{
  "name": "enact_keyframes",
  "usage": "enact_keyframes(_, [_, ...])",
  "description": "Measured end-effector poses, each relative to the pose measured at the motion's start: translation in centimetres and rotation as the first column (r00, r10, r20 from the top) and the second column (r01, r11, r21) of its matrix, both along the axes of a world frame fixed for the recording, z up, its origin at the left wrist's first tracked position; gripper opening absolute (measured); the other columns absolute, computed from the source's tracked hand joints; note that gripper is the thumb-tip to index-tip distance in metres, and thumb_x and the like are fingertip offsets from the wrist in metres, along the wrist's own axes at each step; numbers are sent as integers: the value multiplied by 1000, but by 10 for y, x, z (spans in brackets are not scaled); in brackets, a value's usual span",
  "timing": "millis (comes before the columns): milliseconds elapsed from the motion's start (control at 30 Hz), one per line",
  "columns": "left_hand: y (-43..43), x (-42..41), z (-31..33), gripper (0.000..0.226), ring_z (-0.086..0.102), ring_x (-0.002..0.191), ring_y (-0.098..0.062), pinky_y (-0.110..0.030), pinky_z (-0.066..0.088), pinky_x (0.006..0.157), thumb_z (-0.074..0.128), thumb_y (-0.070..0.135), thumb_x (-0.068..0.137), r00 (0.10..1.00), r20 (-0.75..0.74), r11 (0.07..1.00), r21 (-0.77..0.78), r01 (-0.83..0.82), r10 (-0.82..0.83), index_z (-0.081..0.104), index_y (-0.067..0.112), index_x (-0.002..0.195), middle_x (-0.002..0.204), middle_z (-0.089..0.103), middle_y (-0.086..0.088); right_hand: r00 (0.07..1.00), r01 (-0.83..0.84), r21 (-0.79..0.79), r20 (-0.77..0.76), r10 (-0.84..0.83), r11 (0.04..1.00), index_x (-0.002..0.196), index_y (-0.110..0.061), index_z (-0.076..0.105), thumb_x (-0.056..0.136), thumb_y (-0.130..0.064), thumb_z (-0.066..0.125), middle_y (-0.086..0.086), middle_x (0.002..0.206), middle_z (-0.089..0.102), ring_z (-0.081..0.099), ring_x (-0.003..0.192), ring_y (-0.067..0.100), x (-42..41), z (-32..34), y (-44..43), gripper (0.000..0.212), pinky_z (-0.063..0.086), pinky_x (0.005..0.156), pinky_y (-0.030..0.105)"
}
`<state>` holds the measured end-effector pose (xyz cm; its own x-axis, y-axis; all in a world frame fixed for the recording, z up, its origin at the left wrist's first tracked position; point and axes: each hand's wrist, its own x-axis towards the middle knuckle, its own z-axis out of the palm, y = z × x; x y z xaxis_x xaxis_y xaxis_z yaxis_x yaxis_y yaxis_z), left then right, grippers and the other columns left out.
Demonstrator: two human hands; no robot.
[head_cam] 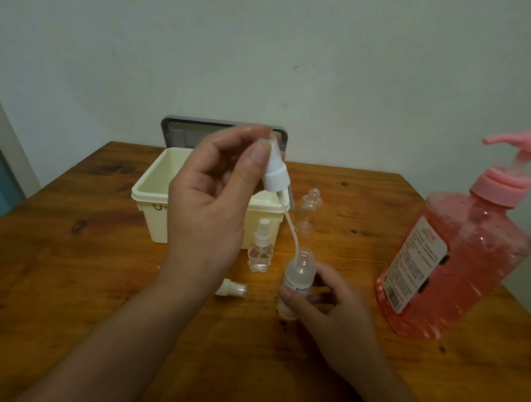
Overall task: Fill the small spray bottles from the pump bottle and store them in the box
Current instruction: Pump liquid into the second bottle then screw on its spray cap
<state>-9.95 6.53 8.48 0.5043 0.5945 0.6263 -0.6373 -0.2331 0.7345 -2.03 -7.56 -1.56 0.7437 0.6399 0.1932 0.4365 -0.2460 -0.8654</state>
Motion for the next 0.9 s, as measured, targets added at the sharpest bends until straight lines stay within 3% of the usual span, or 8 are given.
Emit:
enact_keyframes(100, [0, 4, 6, 20, 67, 102, -19, -29, 56, 77, 57, 24, 86, 998, 59, 998, -55, 31, -28, 63, 18, 104, 106, 69, 0, 1000, -2, -2, 8, 2, 1000, 103, -54, 54, 77, -49, 68, -24, 106, 63, 59, 92, -6, 1, -2, 0, 30, 51, 72, 16])
enact_keyframes(233, [-1, 8, 8, 21, 66, 103, -17, -28, 56, 78, 57, 24, 86, 997, 77, 998, -56, 33, -28, 62, 18, 105, 106, 69, 0, 1000, 2, 2, 17, -2, 1000, 102, -55, 54, 69, -61, 61, -23, 106, 63, 60, 89, -2, 2, -4, 0, 35, 53, 74, 21])
enact_keyframes(467, [-4, 12, 2, 20, 67, 100, -18, -35, 58, 79, 58, 24, 86, 998, 42, 998, -48, 39, -37, 63, 17, 104, 102, 69, 4, 999, -6, -5, 35, 6, 1000, 105, -56, 52, 67, -66, 56, -23, 107, 62, 59, 90, -3, 2, -5, 0, 40, 52, 74, 19])
enact_keyframes(567, [-3, 13, -4, 22, 66, 104, -21, -41, 57, 86, 57, 23, 88, 1000, -5, 1000, -10, 19, -19, 63, 16, 108, 108, 68, -2, 999, -6, -7, 36, 6, 1000, 106, -55, 52, 70, -62, 59, -25, 107, 62, 59, 89, -4, 3, -4, 0, 38, 51, 72, 17])
enact_keyframes(767, [-9, 14, -18, 23, 66, 98, -8, -19, 53, 79, 56, 18, 87, 994, -93, 994, 91, 62, -53, 63, 10, 107, 104, 69, 1, 1000, -6, 18, 22, 6, 1000, 109, -52, 56, 68, -65, 59, -24, 105, 63, 60, 88, -2, 4, -7, 0, 44, 53, 72, 21])
enact_keyframes(900, [-11, 16, -35, 20, 66, 95, -7, -15, 52, 76, 58, 17, 86, 979, -177, 984, 124, 126, -103, 65, 13, 103, 100, 69, 5, 1000, -8, 54, 23, 7, 999, 107, -48, 59, 71, -57, 64, -20, 101, 66, 62, 87, 1, 3, -6, 0, 37, 52, 70, 20])
